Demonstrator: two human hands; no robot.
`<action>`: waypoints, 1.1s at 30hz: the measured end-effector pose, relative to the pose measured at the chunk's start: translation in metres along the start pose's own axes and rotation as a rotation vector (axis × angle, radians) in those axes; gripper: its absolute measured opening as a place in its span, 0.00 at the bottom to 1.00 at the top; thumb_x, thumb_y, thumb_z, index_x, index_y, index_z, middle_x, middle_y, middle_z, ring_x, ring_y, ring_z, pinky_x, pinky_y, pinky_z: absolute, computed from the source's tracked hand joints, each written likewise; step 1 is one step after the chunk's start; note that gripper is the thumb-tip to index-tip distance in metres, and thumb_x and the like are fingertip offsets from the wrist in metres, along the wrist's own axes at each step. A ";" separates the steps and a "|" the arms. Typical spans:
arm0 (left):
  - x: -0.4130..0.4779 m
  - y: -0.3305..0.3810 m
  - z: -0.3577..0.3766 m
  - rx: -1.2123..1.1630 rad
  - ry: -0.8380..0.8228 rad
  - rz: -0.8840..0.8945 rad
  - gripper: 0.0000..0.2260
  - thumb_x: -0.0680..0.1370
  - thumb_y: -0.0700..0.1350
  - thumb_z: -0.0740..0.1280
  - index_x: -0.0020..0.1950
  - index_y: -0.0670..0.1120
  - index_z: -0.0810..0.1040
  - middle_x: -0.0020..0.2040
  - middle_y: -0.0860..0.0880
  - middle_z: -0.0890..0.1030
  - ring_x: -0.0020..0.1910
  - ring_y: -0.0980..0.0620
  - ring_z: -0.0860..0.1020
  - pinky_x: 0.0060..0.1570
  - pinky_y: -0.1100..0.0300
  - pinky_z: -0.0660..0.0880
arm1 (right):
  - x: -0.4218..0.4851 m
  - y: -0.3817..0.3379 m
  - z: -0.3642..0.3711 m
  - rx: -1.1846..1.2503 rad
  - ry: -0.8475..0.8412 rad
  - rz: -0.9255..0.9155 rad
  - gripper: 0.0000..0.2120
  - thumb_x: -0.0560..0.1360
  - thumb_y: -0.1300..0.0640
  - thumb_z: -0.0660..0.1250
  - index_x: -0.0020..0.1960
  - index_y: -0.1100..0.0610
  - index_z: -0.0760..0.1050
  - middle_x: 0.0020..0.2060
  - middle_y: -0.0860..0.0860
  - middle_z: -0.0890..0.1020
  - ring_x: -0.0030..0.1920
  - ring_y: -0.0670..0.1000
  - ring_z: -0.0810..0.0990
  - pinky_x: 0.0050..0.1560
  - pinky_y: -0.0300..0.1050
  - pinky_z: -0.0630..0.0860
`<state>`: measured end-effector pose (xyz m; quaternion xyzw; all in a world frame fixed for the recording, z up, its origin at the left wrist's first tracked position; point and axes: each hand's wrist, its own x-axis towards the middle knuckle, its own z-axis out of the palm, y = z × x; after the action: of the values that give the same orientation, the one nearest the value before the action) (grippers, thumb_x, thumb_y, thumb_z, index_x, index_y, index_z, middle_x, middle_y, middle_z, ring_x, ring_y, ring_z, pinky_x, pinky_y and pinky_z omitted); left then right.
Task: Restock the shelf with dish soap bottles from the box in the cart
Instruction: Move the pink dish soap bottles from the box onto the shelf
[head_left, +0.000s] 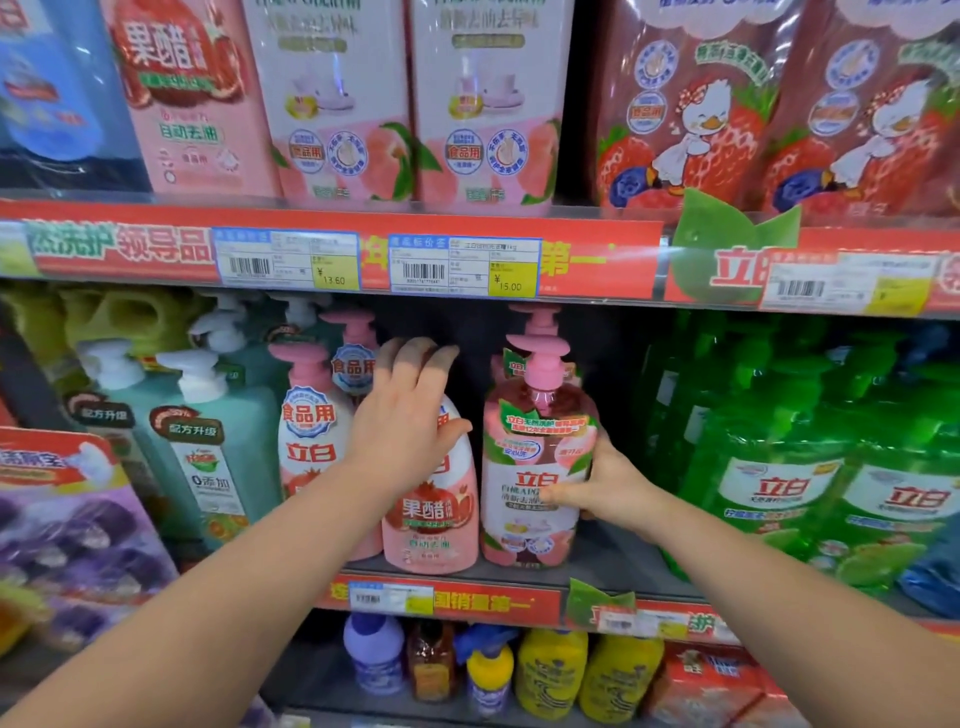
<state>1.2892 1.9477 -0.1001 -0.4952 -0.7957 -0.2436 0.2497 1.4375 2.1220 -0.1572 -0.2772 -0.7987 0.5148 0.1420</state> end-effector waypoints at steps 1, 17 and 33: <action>0.000 0.000 0.000 -0.003 -0.002 -0.004 0.35 0.64 0.46 0.78 0.67 0.40 0.70 0.63 0.37 0.72 0.66 0.32 0.65 0.53 0.39 0.73 | 0.000 0.000 0.001 -0.006 0.000 -0.001 0.41 0.65 0.64 0.77 0.70 0.55 0.58 0.53 0.51 0.80 0.49 0.46 0.80 0.45 0.39 0.77; 0.002 0.002 -0.002 0.115 -0.039 -0.039 0.34 0.70 0.57 0.71 0.71 0.44 0.66 0.70 0.40 0.66 0.71 0.36 0.59 0.58 0.39 0.69 | -0.005 -0.010 0.002 -0.187 0.060 0.013 0.41 0.61 0.58 0.80 0.67 0.57 0.63 0.56 0.51 0.80 0.56 0.51 0.79 0.61 0.49 0.75; -0.075 0.016 -0.044 0.306 -0.168 0.011 0.27 0.72 0.51 0.69 0.68 0.41 0.70 0.68 0.38 0.69 0.70 0.35 0.63 0.66 0.39 0.63 | -0.083 -0.055 0.014 -1.197 0.129 -0.508 0.37 0.75 0.45 0.62 0.77 0.49 0.47 0.77 0.51 0.52 0.77 0.58 0.46 0.74 0.61 0.47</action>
<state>1.3400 1.8761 -0.1122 -0.4745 -0.8388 -0.0757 0.2561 1.4806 2.0452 -0.1085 -0.1411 -0.9779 -0.0860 0.1280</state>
